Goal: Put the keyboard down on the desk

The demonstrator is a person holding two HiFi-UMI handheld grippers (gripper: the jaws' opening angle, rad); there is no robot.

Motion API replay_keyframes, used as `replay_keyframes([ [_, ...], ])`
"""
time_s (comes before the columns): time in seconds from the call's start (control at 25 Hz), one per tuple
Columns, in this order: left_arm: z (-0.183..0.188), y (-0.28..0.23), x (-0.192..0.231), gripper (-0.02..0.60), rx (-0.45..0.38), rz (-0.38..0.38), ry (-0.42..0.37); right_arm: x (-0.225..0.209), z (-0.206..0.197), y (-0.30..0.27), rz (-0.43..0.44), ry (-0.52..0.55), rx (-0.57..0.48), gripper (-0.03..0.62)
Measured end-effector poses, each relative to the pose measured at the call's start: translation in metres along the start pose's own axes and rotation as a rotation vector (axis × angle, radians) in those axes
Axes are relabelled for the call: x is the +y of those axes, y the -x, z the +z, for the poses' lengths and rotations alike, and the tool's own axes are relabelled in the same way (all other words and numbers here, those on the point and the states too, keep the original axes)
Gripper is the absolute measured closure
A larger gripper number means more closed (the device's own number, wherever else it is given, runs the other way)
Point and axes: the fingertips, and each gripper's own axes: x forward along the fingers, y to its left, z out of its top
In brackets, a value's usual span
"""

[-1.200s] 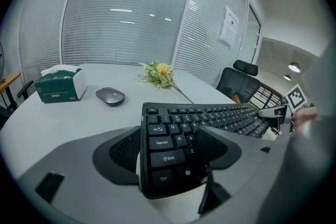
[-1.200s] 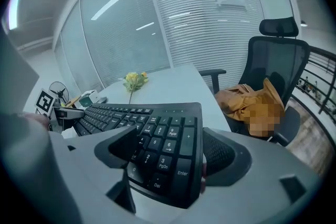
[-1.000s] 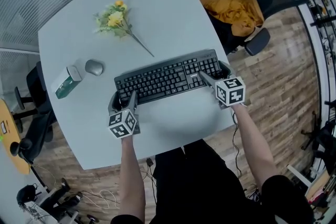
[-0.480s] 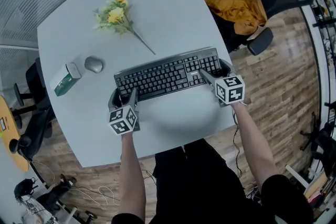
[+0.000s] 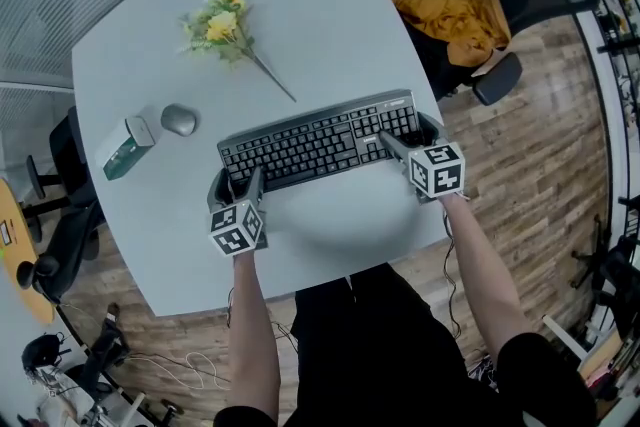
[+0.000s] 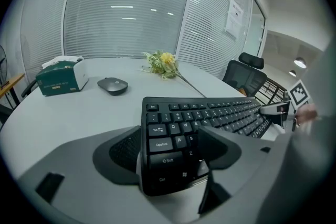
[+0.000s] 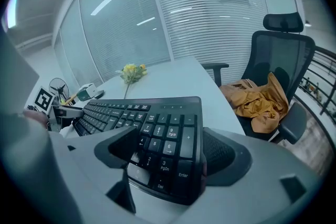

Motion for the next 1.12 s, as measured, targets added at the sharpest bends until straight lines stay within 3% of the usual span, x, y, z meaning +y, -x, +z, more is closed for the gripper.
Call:
replay_keyframes([
  [0.72,0.001,0.018,0.006,0.244,-0.021,0.07,-0.028,0.001,0.007,0.023,-0.017,0.009,-0.041,0.217],
  [1.12,0.03,0.069,-0.015,0.253,-0.124,0.031,-0.088,0.033,0.03,0.066,0.0,0.045,-0.14,0.253],
])
